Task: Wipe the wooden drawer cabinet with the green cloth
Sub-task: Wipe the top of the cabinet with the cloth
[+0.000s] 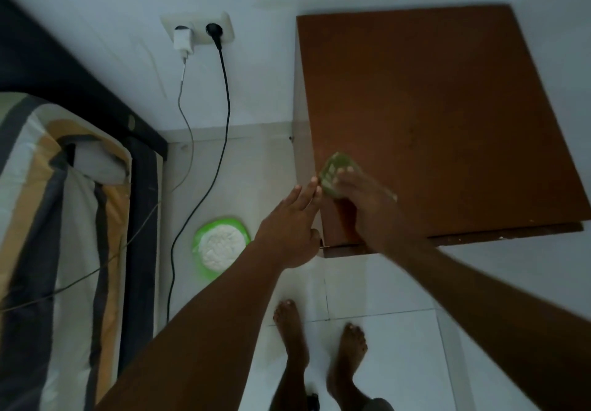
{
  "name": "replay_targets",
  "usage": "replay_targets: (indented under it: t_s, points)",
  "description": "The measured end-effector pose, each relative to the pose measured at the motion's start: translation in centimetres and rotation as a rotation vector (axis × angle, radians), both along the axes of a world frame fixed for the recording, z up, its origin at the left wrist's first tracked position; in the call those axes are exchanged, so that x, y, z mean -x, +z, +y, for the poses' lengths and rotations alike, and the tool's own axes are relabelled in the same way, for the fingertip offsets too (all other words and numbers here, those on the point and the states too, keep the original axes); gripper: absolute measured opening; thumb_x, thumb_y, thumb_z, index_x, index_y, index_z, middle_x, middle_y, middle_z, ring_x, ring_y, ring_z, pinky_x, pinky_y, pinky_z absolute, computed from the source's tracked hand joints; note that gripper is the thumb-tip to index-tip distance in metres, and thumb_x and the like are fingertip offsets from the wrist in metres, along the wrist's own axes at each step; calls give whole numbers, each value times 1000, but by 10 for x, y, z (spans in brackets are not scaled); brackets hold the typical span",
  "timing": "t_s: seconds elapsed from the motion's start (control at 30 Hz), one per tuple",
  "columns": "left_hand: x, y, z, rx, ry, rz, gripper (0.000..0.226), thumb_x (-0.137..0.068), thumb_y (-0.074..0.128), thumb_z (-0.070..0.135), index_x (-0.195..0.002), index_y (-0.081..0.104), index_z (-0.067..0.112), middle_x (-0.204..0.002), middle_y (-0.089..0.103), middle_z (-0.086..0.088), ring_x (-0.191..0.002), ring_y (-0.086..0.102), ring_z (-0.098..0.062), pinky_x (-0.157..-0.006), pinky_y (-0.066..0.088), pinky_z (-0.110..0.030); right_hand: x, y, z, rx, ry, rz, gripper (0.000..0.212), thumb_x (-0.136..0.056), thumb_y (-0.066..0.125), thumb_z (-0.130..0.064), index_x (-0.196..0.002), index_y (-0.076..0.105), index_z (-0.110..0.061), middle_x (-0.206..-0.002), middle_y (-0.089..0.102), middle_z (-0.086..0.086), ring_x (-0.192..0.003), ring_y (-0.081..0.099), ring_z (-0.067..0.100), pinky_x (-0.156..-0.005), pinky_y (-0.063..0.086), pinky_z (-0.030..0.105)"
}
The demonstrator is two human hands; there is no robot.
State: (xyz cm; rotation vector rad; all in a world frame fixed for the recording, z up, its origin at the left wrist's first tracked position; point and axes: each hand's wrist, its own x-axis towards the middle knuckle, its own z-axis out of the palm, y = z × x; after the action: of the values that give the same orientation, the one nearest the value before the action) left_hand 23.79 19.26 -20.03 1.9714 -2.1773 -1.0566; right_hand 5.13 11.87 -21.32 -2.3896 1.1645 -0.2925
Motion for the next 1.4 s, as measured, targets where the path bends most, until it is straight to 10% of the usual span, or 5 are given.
replay_targets:
  t_s: [0.2,0.53,0.9,1.2,1.4]
  points:
    - [12,1,3,19,40,-81,82,-93,47,22,-159,-1,14,-167,-10,-1,-154,-6,-23,-125,7,-36,62,9,100,-94,278,-65,69,-61,67,26,-120,67,-10,-130,65,6,-129,54,17,-115,33,27]
    - [50,-5,22,125,148,-160,80,-83,29,29,-157,9,4,-167,0,-13,-154,-3,-30,-124,15,-46,69,8,-15,75,-94,-97,49,-78,49,16,-119,68,-4,-128,64,18,-121,58,37,-106,45,50]
    - [100,-15,42,188,145,-173,89,-76,37,30,-158,11,6,-167,0,-12,-154,-5,-27,-124,16,-45,145,39,52,-165,-362,-317,61,-75,48,29,-118,69,-8,-129,62,1,-98,59,-16,-78,50,6]
    - [99,-10,41,102,132,-173,104,-79,53,38,-158,-11,17,-163,-26,0,-149,-27,-16,-124,2,-38,151,5,23,-22,-197,-79,60,-64,56,29,-111,72,-4,-122,67,13,-118,58,33,-97,51,52]
    - [105,-14,44,136,170,-184,107,-75,56,36,-158,-8,14,-165,-19,-3,-151,-21,-19,-125,10,-44,208,37,49,-76,-278,-283,52,-75,45,23,-114,70,-2,-121,65,7,-112,60,2,-96,50,16]
